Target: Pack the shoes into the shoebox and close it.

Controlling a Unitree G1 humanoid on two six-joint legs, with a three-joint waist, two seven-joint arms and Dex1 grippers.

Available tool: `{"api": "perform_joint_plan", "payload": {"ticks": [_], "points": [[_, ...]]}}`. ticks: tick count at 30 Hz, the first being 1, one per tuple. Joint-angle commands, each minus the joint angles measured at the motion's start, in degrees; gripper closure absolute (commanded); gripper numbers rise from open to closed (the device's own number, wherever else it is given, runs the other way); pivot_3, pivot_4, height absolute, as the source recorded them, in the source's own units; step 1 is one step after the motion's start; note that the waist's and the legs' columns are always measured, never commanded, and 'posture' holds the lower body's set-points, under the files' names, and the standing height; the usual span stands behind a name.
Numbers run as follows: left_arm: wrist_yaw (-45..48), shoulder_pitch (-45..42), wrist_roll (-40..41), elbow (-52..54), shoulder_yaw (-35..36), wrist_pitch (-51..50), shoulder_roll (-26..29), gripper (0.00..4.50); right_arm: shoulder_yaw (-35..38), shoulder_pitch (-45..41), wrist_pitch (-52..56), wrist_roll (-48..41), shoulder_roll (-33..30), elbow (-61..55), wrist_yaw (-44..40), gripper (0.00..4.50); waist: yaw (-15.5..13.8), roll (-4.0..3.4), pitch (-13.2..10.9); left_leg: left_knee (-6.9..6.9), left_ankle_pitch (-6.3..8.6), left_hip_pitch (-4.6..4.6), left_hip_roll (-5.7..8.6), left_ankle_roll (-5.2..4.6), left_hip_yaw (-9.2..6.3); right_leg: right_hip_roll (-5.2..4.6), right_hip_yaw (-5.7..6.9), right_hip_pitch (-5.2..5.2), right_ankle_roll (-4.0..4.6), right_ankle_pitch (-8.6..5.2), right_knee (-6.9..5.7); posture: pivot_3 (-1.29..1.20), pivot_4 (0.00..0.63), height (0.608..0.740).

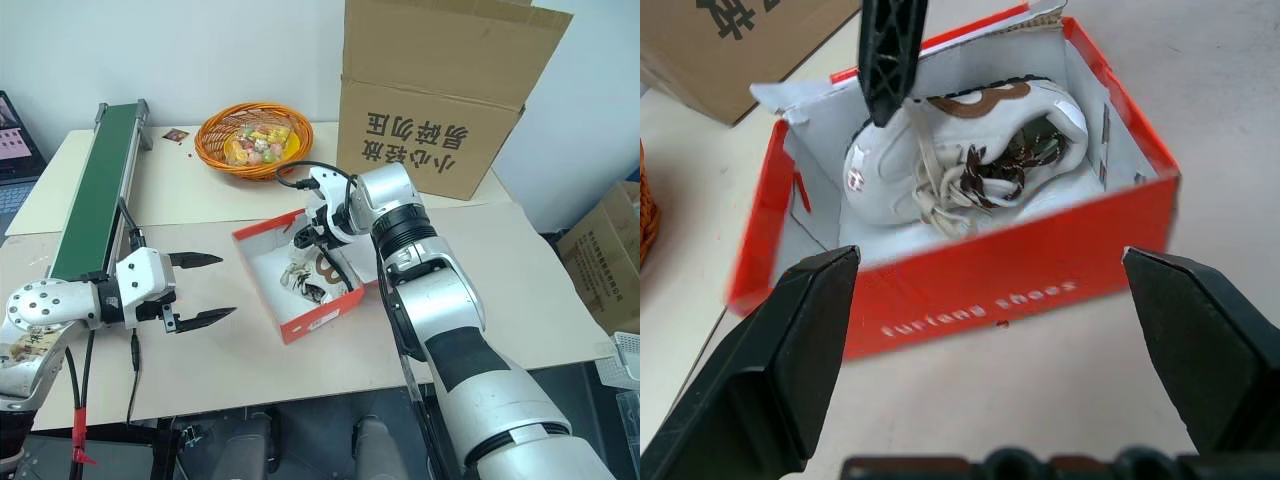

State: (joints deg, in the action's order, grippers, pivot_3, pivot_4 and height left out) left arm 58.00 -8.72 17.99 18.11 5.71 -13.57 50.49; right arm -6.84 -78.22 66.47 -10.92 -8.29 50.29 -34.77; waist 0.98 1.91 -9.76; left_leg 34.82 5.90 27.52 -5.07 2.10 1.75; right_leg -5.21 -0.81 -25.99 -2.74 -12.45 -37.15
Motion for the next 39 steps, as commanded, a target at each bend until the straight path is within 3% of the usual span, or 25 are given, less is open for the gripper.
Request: {"api": "perform_joint_plan", "payload": {"ticks": [1,8,12,16,20,21,23,29,39], "points": [[0.0,-0.9,-0.1,0.2,0.7,1.2,0.1,0.0,2.9,-1.7,1.8,-1.5,0.0,-4.5,1.1,0.81,0.0,0.0,0.0,0.0,0.0,0.0,0.0,0.0,0.0,0.0,0.0,0.0,0.0,0.0,0.0,0.0,0.15,0.709],[-5.2,1.2,-0.3,1.7,3.1,-1.0,-1.6,0.0,15.8,-1.3,3.7,-5.6,0.9,-12.3,11.0,0.81,-0.1,0.0,0.0,0.0,0.0,0.0,0.0,0.0,0.0,0.0,0.0,0.01,0.0,0.01,0.0,0.0,0.15,0.709],[-15.9,2.2,0.9,3.6,8.0,-6.3,-7.5,0.0,19.0,6.0,0.4,-9.1,3.6,-27.1,12.3,0.81,-0.1,0.02,0.0,0.0,0.0,0.0,0.0,-0.01,0.0,0.0,0.0,0.02,-0.02,0.0,-0.01,0.0,0.15,0.709],[-30.8,1.7,0.9,7.7,13.8,-14.2,-16.2,0.0,5.9,20.2,-14.5,-5.0,1.5,-47.8,7.3,0.81,-0.2,0.04,0.0,0.14,-0.01,-0.07,0.01,-0.02,-0.04,0.02,0.0,0.25,-0.1,-0.03,-0.05,0.0,0.15,0.709],[-38.7,3.3,-0.8,11.2,16.6,-19.0,-20.2,0.0,3.0,28.0,-19.9,-3.8,2.0,-55.3,9.0,0.81,0.0,0.04,0.0,0.17,-0.01,-0.11,0.02,-0.02,-0.05,0.02,-0.02,0.3,-0.14,0.01,-0.05,0.0,0.15,0.709],[-40.6,3.6,-1.5,11.4,17.4,-19.8,-20.9,0.0,1.7,29.7,-22.3,-2.4,1.2,-56.0,9.1,0.3,0.0,0.05,0.0,0.16,-0.01,-0.19,0.02,-0.01,-0.05,0.02,-0.01,0.35,-0.13,0.01,-0.06,0.0,0.15,0.709],[-44.2,4.2,-3.1,10.7,19.5,-20.1,-22.0,0.0,0.6,32.6,-24.8,-1.5,0.7,-56.7,9.2,0.04,0.0,0.05,0.0,0.14,-0.01,-0.29,0.02,-0.01,-0.06,0.03,0.0,0.48,-0.13,0.0,-0.03,0.0,0.15,0.709],[-45.9,6.7,-4.3,7.0,23.2,-19.1,-21.2,0.0,-2.7,37.3,-30.9,-0.8,0.3,-57.0,6.6,0.04,0.0,0.07,0.1,0.11,0.01,-0.46,0.02,0.02,-0.06,0.01,0.02,0.66,-0.11,-0.01,0.05,0.0,0.15,0.709],[-49.6,6.3,-6.7,-0.5,25.8,-20.8,-20.3,0.0,-8.8,36.2,-38.3,3.8,2.4,-52.6,6.7,0.04,-0.1,0.08,0.1,0.08,0.26,-0.48,0.02,0.41,-0.06,0.0,0.04,0.65,-0.1,-0.02,0.07,0.0,0.15,0.709]]}}
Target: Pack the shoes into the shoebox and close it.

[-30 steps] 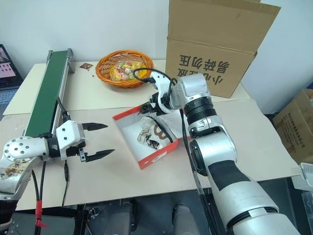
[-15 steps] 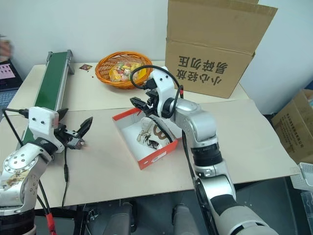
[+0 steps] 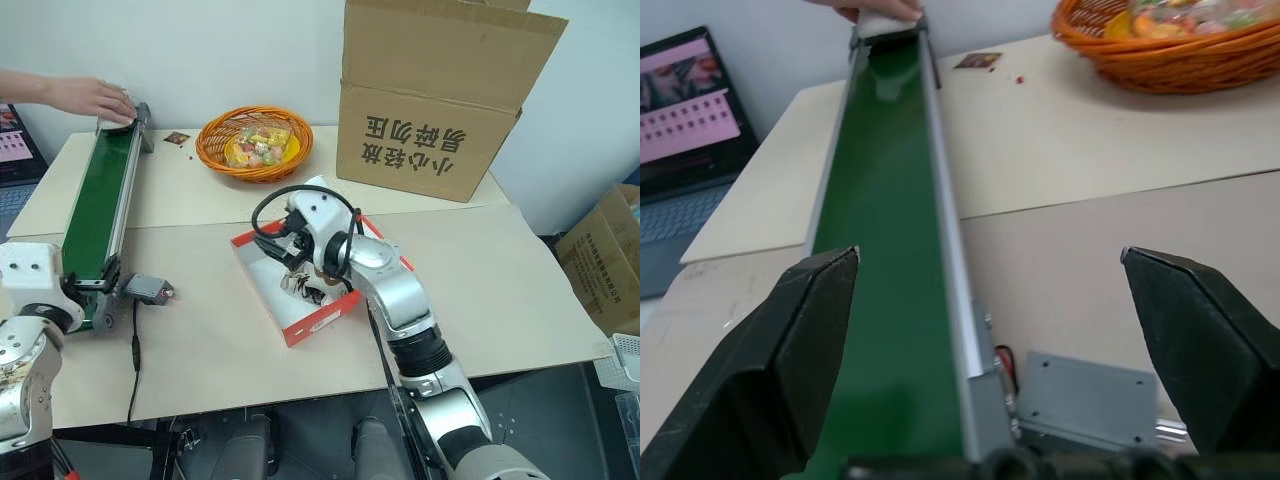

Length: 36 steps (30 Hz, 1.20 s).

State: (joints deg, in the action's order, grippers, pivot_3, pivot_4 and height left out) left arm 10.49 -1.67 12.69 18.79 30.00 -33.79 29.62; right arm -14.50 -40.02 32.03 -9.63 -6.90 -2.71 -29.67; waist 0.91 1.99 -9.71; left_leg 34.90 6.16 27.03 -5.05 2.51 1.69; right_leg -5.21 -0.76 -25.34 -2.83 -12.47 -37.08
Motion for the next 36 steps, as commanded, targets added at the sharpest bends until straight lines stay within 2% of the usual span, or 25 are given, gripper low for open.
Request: {"api": "perform_joint_plan", "payload": {"ticks": [1,5,14,29,33,36], "points": [[-2.3,-0.7,-1.8,-1.7,1.2,-0.2,0.7,0.0,-1.3,-2.2,-3.9,2.7,1.3,0.7,1.6,0.04,0.0,0.0,0.0,0.0,0.0,0.0,0.0,0.0,0.0,0.0,0.0,0.0,0.0,0.0,0.0,0.0,0.15,0.709],[-3.8,-1.4,-1.7,-2.3,0.9,-0.1,-0.8,0.0,0.0,-2.6,-0.9,1.2,3.5,1.4,2.2,0.04,-0.1,0.01,0.0,0.0,0.01,0.01,0.0,0.02,0.0,-0.02,0.01,0.0,0.0,0.0,0.0,0.0,0.15,0.709],[-4.1,-4.1,-1.0,-3.1,-0.5,-2.4,-1.2,0.0,-0.4,-2.0,-0.3,2.2,4.1,0.7,3.5,0.04,-0.1,0.04,0.0,0.0,0.03,0.01,0.0,0.05,0.0,-0.02,0.03,0.0,0.0,0.01,0.01,0.0,0.15,0.709],[-6.2,-14.0,1.3,-0.4,2.0,-24.7,4.0,0.0,0.1,-1.4,1.4,1.8,3.3,-0.8,4.6,0.04,0.0,0.04,0.0,-0.02,0.02,0.01,0.0,0.04,-0.01,0.0,0.04,-0.01,-0.01,0.01,0.0,0.0,0.15,0.709],[-6.1,-16.0,1.3,-0.5,2.5,-28.8,5.0,0.0,-0.9,-0.1,2.7,1.1,2.0,-2.0,2.5,0.04,-0.1,0.05,0.0,-0.02,0.03,0.0,0.0,0.05,-0.02,-0.01,0.04,0.01,-0.02,0.0,0.01,0.0,0.15,0.709],[-6.1,-16.6,0.9,-0.5,2.4,-30.1,5.5,0.0,-4.3,2.0,2.1,-0.6,-1.3,-5.7,-4.6,0.04,-0.1,0.05,0.0,-0.02,0.03,0.01,0.01,0.05,-0.02,-0.02,0.04,0.01,-0.02,0.0,0.02,0.0,0.15,0.709]]}}
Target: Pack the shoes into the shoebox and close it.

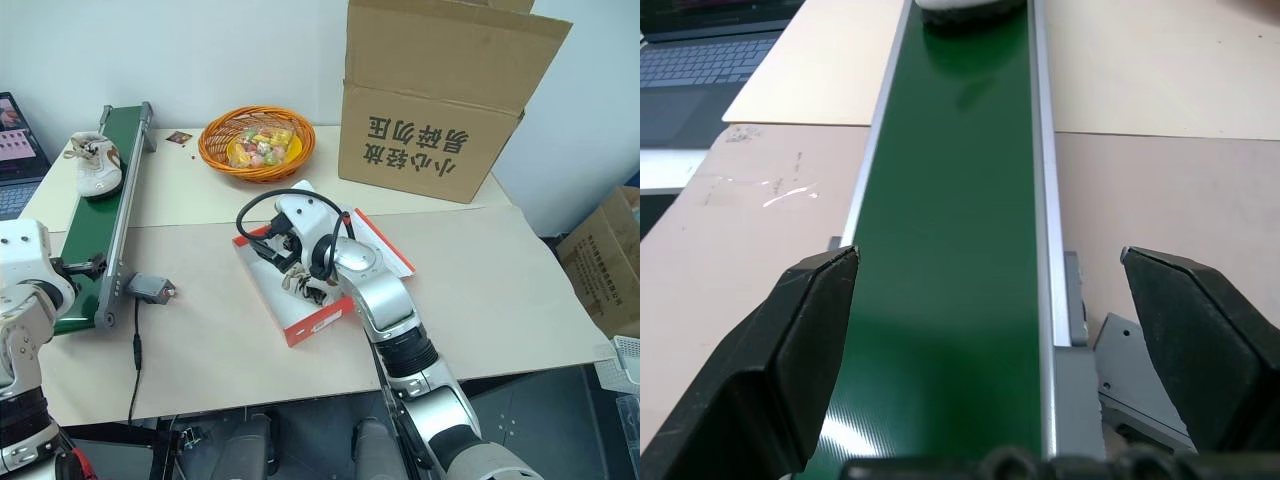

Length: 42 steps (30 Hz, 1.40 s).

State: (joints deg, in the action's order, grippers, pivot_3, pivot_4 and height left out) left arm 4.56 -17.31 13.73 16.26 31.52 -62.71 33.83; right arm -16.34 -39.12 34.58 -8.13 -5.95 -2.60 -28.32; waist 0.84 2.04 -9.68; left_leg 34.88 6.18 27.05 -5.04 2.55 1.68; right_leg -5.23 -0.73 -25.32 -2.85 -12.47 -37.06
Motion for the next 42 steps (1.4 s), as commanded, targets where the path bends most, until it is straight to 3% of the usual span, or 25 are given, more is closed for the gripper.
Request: {"api": "perform_joint_plan", "payload": {"ticks": [1,21,30,38,42], "points": [[-0.1,-1.1,-0.3,2.0,0.9,-1.3,1.4,0.0,-3.4,1.7,-0.8,-2.8,-3.2,-7.1,-8.2,0.04,0.0,0.0,0.0,0.0,0.0,0.0,0.0,0.0,0.0,0.0,0.0,0.0,0.0,0.0,0.0,0.0,0.15,0.709],[1.9,-3.8,0.0,0.6,4.2,-5.5,5.5,0.0,-3.6,1.9,-1.8,-3.1,-4.6,-7.9,-12.3,0.04,0.0,0.02,0.0,-0.03,0.04,-0.11,-0.01,0.07,0.0,0.0,0.02,0.05,0.01,-0.01,0.01,0.0,0.15,0.709],[2.0,-2.3,-0.1,-2.7,7.1,-5.3,4.5,0.0,-3.0,2.0,-0.7,-3.6,-4.4,-9.1,-11.8,0.04,0.0,0.02,0.0,-0.03,0.05,-0.11,-0.01,0.08,0.0,0.0,0.02,0.04,0.01,0.0,0.01,0.0,0.15,0.709],[3.2,1.3,1.7,-2.4,6.6,-9.6,-0.3,0.0,-1.0,0.7,1.5,-6.5,-3.5,-11.3,-11.2,0.04,-0.3,0.0,0.0,-0.04,0.06,-0.27,0.0,0.09,-0.02,-0.05,0.05,0.17,0.03,-0.01,0.0,0.0,0.15,0.709],[3.2,0.9,2.1,-1.0,6.3,-9.5,-1.0,1.05,-0.2,0.1,2.2,-7.5,-2.9,-11.5,-10.5,0.0,-0.5,0.01,0.0,-0.03,0.08,-0.33,0.01,0.13,-0.01,-0.06,0.06,0.23,0.3,-0.24,0.01,0.0,0.15,0.709]]}}
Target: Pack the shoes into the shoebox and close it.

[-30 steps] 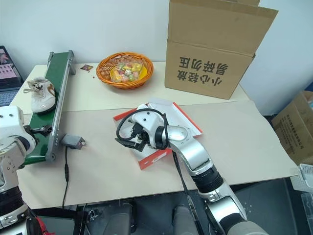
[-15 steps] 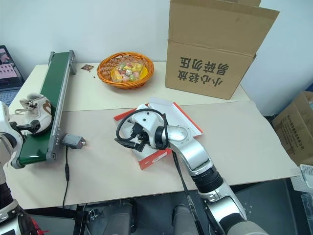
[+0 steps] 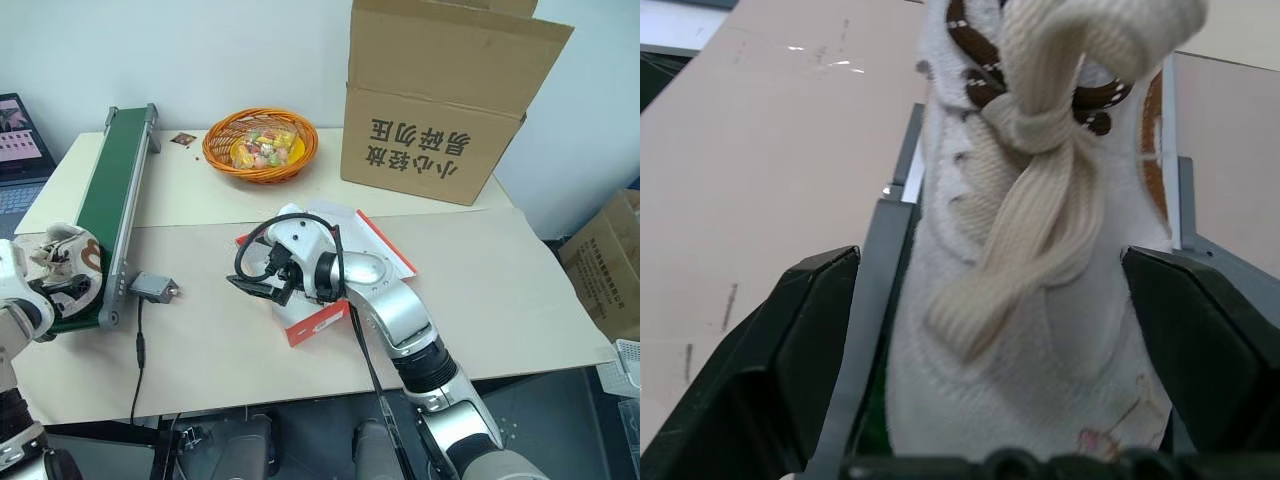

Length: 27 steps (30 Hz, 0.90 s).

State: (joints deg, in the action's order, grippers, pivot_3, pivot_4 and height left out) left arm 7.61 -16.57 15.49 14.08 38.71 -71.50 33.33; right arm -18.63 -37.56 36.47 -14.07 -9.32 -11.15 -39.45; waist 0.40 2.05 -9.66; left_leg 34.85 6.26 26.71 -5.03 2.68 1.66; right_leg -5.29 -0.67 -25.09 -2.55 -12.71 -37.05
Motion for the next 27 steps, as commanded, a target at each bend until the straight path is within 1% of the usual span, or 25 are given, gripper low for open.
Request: {"api": "perform_joint_plan", "payload": {"ticks": [1,7,8,10,16,18,20,23,25,27], "points": [[0.1,0.2,0.3,1.4,-0.9,-0.8,-0.5,1.48,2.1,-1.5,0.4,-1.7,0.5,-3.1,0.7,0.0,-0.1,0.0,0.0,-0.01,0.0,0.0,0.0,0.0,0.0,0.0,0.0,0.0,0.0,0.0,0.0,0.0,0.15,0.709],[0.0,-0.2,0.4,1.5,-0.7,-1.2,-0.2,3.64,2.4,-1.5,0.7,-2.1,0.7,-3.3,1.5,0.0,-0.6,0.0,0.0,-0.01,0.0,0.01,0.02,0.0,0.0,0.0,0.0,0.0,0.02,0.02,0.0,0.0,0.15,0.709],[0.0,-0.3,0.5,1.4,-0.7,-1.2,-0.1,3.97,2.6,-1.6,0.7,-2.2,0.8,-3.3,1.7,0.0,-0.6,0.0,0.0,-0.01,0.0,0.01,0.02,0.0,0.0,-0.01,0.0,-0.01,0.03,0.01,0.0,0.0,0.15,0.709],[-0.1,-0.5,0.5,1.2,-0.8,-1.1,0.0,4.48,2.9,-1.7,0.8,-2.3,1.0,-3.3,1.9,0.0,-0.7,0.0,0.0,-0.01,0.0,0.0,0.01,0.0,0.0,0.0,0.0,-0.01,0.02,0.0,0.0,0.0,0.15,0.709],[-0.8,-0.9,-0.1,1.5,-1.9,-1.1,-0.3,4.48,3.5,-1.9,1.1,-2.5,1.3,-3.1,2.2,0.0,-1.1,0.0,0.0,-0.02,0.0,0.01,0.01,0.0,0.0,0.0,0.0,-0.01,0.02,0.0,0.0,0.0,0.15,0.709],[-0.5,-0.4,-0.7,3.0,-4.1,2.1,0.1,4.48,4.1,-2.3,1.7,-2.9,1.7,-2.8,2.8,0.0,-1.1,0.0,0.0,-0.02,0.0,0.0,0.01,0.0,0.0,-0.01,0.0,-0.01,0.02,0.0,0.0,0.0,0.15,0.709],[-0.4,-2.1,0.3,6.1,-4.6,5.0,-1.3,4.48,5.4,-3.1,3.0,-3.6,2.5,-2.2,3.8,0.0,-1.2,0.0,0.0,-0.02,0.0,0.01,0.01,0.01,0.0,0.0,0.01,-0.01,0.02,0.0,0.0,0.0,0.15,0.709],[-0.5,-4.2,-0.2,11.3,-7.8,11.4,-2.4,4.48,8.5,-5.3,6.2,-6.7,4.2,-0.7,5.0,0.0,-1.5,0.01,0.0,0.02,-0.01,0.16,0.01,0.03,0.0,-0.02,0.03,-0.05,0.08,0.02,0.02,0.0,0.15,0.709],[-2.1,-4.1,-3.3,14.4,-13.0,15.3,-2.3,4.48,12.9,-7.7,9.5,-11.4,6.5,0.8,6.0,0.0,-1.7,0.09,0.0,0.08,-0.02,0.37,0.0,0.05,-0.03,-0.02,0.1,-0.11,0.05,0.04,0.03,0.0,0.15,0.709],[-4.0,-4.5,-5.4,16.7,-17.4,18.2,-3.7,4.48,17.9,-10.7,12.9,-15.3,9.2,4.1,8.8,0.0,-1.3,0.11,0.0,0.08,-0.02,0.46,0.01,0.04,-0.02,-0.02,0.07,-0.13,-0.08,0.13,0.12,0.0,0.15,0.709]]}}
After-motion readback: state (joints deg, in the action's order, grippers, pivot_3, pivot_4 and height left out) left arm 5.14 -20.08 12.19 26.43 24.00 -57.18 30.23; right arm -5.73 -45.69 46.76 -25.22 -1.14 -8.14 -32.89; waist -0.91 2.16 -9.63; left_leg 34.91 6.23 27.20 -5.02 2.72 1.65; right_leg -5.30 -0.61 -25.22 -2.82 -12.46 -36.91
